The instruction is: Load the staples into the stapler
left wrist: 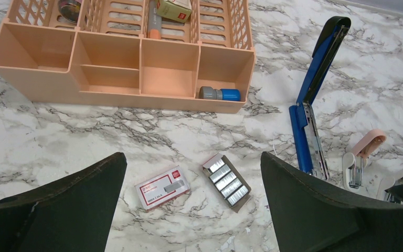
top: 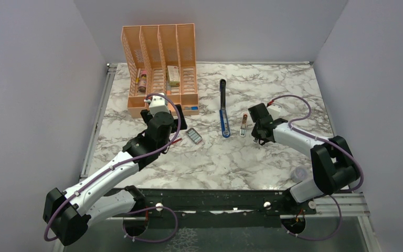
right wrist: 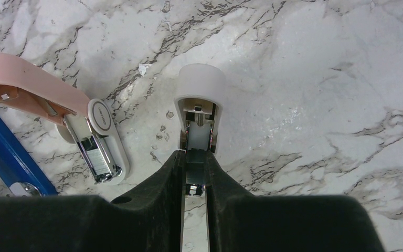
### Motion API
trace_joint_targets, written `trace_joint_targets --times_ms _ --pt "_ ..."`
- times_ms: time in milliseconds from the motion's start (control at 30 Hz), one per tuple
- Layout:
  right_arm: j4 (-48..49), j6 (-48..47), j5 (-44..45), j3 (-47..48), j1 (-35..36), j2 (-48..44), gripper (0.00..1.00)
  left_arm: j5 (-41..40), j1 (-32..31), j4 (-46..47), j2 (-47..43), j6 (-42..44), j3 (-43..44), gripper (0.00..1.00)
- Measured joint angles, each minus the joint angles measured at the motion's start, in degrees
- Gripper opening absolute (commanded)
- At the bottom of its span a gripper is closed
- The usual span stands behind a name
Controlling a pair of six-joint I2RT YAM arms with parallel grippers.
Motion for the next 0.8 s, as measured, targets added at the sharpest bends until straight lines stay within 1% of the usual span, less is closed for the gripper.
trace_joint_targets --times_ms 700,800 --pt "-3.8 6.6 1.8 2.3 0.0 1.6 0.22 0.0 0.0 0.0 0.0 0.0 0.0 0.99" --pt "-3.8 6.6 1.8 2.3 0.0 1.6 0.24 0.0 0.0 0.0 0.0 0.0 0.0 0.99"
